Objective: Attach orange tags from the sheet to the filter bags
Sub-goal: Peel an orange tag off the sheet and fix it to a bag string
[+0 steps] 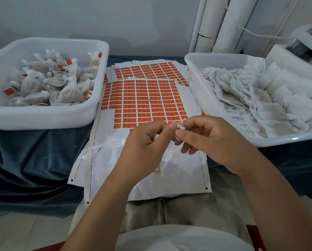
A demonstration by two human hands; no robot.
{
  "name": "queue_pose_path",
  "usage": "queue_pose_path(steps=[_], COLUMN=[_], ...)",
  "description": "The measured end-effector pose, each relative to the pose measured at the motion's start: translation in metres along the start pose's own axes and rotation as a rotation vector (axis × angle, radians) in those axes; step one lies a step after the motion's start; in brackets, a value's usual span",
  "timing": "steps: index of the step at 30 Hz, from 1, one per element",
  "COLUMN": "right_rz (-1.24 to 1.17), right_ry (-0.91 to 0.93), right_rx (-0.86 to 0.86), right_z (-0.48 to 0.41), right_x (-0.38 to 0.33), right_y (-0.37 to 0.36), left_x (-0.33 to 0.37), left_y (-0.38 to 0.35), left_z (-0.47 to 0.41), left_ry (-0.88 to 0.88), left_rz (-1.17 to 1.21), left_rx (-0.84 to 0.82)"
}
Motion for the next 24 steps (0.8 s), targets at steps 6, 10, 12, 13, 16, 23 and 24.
queue_pose_path(steps=[6, 10, 12, 13, 16, 23, 24], right_rz=[0.025, 0.072, 0.096, 0.099, 0.053, -0.017, 0.001], right_ry=[0.095, 0.118, 0.130, 0.129, 0.125, 0.156, 0.147], right_rx=[0.047, 0.033, 0.047, 0.055, 0.068, 0.120, 0.128], right_z=[0.001, 0.001, 0.000, 0.000, -0.002, -0.003, -0.003], right_x=[-0.005, -0.002, 0.000, 0.000, 0.001, 0.002, 0.003], right_y=[-0.002, -0.006, -0.007, -0.009, -0.015, -0.015, -0.014], left_x=[-0.002, -0.007, -0.009, -0.010, -0.011, -0.015, -0.015], left_y=[-0.001, 0.000, -0.003, -0.005, -0.009, -0.007, -0.006], left_z=[-0.001, -0.003, -0.003, -0.002, -0.002, -0.002, -0.002], left_ry=[-0.019, -0.015, 0.007, 0.025, 0.075, 0.190, 0.192], left_rz=[-0.024, -0.002, 0.014, 0.031, 0.090, 0.231, 0.226], left_rx=[0.013, -0.021, -0.052, -0.060, -0.065, -0.136, -0.153])
Point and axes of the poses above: each hand's wrist, its own z-axis away from the middle knuckle, its own y-axis out of the back of the hand, x = y × z, the point moved 5 cm from there along -z, towards the middle knuckle
